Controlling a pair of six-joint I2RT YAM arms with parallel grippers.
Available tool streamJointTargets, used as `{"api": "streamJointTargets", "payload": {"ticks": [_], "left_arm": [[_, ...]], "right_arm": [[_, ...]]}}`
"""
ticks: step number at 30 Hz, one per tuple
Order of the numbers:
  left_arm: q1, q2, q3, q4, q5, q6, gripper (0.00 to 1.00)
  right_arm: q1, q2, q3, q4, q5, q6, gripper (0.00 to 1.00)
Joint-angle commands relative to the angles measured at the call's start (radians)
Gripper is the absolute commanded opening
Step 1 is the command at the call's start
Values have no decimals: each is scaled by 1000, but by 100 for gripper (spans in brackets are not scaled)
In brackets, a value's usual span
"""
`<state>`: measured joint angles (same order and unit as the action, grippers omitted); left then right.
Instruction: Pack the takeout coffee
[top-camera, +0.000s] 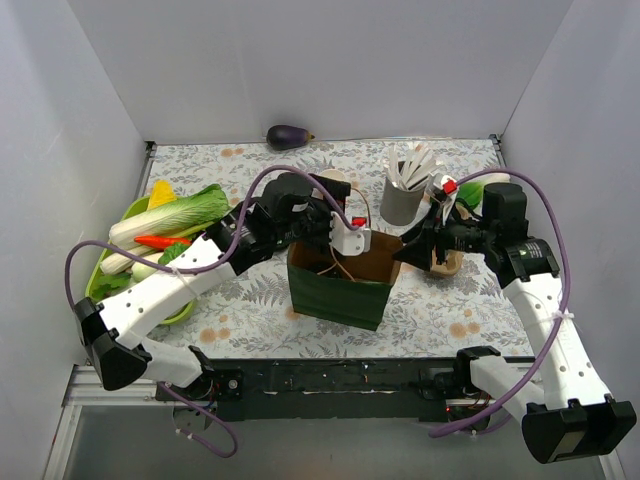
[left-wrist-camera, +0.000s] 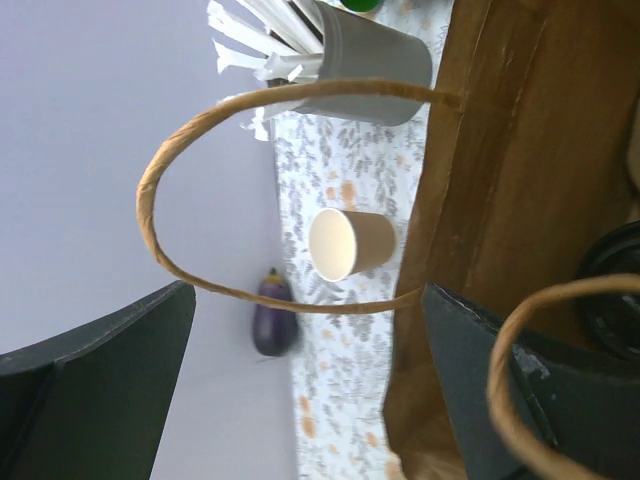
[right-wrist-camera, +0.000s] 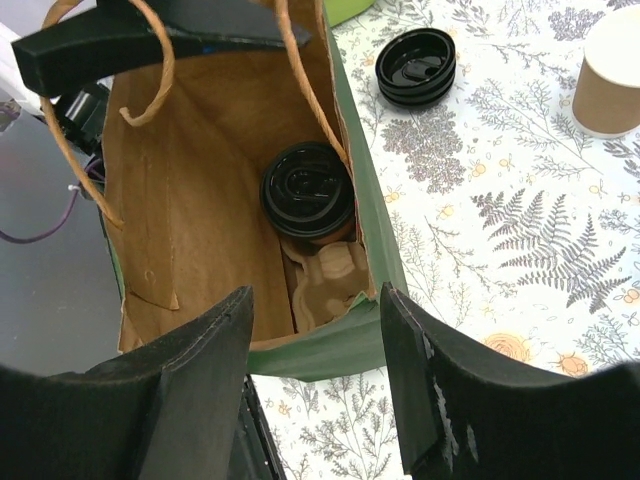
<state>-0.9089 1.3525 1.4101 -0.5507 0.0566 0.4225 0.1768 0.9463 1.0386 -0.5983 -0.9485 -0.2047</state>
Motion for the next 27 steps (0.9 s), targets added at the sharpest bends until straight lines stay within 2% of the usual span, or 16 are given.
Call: {"api": "streamJointTargets", "payload": {"ticks": [1,6,8,13,16,23,27], "left_arm": [[-8,-59,-25,44,9,197,98],[-8,-82,-100,58,-20,376,98],[-13,-95,-138,124,-81,421,98],[-18,-84,-154,228,-184,457,98],[-19,-72,-102,247,-239,392,98],[-19,-70,48,126,-247,52,98],[-19,-93,14,119,-326,-69,98]], "right_arm": [[-3,-27,-14,43,-24,16,61],[-2,-40,-26,54,-26,21,61],[-3,-44,-29,58,-26,22,61],[-3,-63,-32,57,-24,24,61],[-2,-66,-20,54,-22,24,61],[-3,-29,47,178,42,68,58],[-2,20,83,300,154,80,53]]}}
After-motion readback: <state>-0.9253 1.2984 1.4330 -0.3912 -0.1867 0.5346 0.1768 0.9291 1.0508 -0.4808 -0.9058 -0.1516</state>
